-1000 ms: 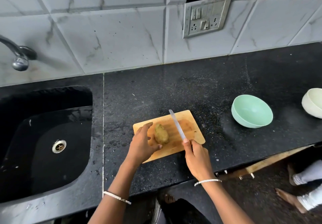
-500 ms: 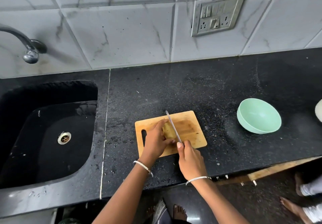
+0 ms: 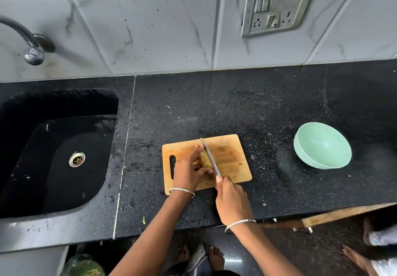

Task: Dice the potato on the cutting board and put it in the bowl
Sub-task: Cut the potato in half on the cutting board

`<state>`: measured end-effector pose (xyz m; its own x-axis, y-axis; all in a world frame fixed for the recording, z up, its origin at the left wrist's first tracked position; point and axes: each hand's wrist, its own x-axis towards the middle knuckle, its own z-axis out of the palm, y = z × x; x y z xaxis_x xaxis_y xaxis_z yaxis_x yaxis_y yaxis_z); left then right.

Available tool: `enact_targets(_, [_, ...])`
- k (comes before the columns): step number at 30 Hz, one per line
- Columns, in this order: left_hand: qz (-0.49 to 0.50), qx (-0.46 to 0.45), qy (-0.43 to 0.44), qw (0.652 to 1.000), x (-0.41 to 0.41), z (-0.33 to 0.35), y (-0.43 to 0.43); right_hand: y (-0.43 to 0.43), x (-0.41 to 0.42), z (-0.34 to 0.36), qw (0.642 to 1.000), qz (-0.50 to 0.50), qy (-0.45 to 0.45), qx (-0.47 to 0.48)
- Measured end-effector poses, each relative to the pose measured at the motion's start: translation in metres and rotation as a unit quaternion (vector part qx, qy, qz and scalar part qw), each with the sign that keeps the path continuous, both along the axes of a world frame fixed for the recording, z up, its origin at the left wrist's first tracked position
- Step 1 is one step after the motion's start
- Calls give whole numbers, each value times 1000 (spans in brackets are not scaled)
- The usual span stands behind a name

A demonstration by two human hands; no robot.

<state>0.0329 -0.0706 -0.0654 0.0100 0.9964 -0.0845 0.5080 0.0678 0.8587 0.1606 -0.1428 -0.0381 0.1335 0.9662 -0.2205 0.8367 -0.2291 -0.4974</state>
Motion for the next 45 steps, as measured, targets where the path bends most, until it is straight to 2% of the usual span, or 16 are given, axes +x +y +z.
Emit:
enact_targets(10, [-33, 2, -1, 999, -7, -12, 9, -1, -19, -1, 993, 2, -114, -11])
enact_targets(21, [-72, 39, 49, 995, -14, -16, 18, 31, -26, 8, 998, -12, -42, -34])
enact_targets(28, [-77, 50, 52, 994, -16, -21, 22, 21, -30, 4, 995, -20, -88, -39])
enact_targets(45, [-72, 68, 55, 994, -17, -17, 23, 27, -34, 3, 994, -14, -101, -42])
